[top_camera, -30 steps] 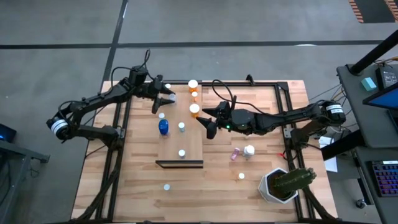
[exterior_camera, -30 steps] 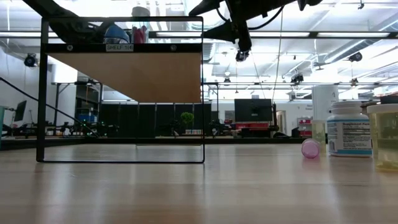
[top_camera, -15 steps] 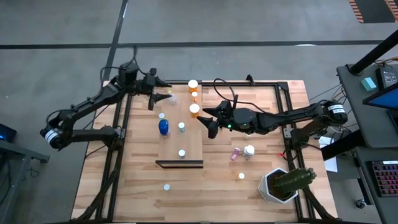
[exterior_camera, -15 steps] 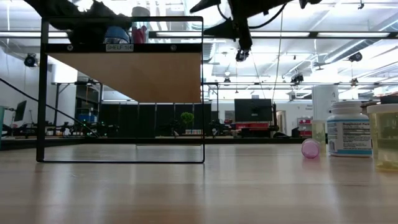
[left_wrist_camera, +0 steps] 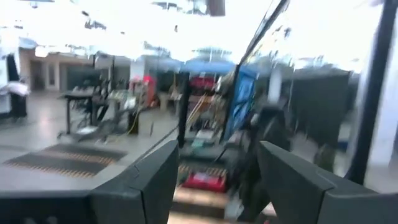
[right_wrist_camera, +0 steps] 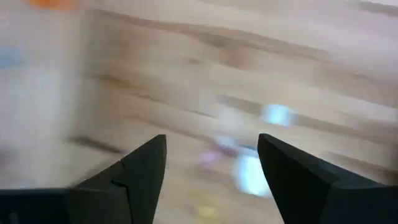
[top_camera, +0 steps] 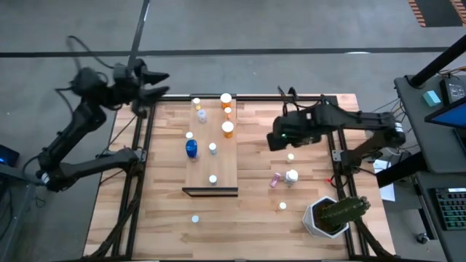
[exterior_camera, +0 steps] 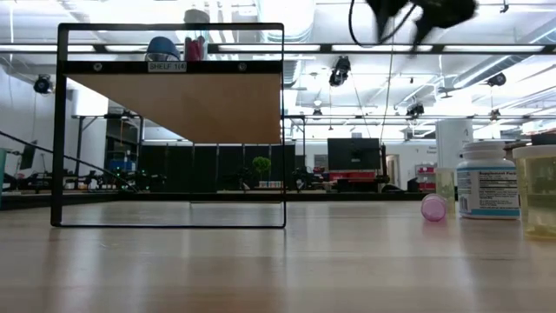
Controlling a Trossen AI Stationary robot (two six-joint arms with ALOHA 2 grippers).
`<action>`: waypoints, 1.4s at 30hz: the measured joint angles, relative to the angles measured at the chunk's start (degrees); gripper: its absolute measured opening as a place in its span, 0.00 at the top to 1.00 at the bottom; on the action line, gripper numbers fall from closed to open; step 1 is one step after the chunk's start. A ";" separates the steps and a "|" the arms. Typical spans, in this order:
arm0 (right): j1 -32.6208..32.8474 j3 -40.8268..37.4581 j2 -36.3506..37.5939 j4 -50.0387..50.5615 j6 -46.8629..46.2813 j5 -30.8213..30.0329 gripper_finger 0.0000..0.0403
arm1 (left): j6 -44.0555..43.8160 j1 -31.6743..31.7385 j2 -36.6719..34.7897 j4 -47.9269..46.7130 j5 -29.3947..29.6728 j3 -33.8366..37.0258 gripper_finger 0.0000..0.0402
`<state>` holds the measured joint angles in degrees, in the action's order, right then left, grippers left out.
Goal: Pick and place medicine bottles onto shelf by color
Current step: Put the top yellow tablet bottle on the shelf
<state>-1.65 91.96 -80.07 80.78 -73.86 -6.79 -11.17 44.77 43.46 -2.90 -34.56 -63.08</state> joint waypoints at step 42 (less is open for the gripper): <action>-6.28 -38.38 -1.45 -27.34 2.86 6.21 0.57 | -10.59 -2.07 -4.21 8.91 12.58 0.71 0.49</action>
<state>-7.92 53.58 -81.52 53.44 -70.99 -0.58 -21.76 42.70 39.24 6.00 -21.98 -62.37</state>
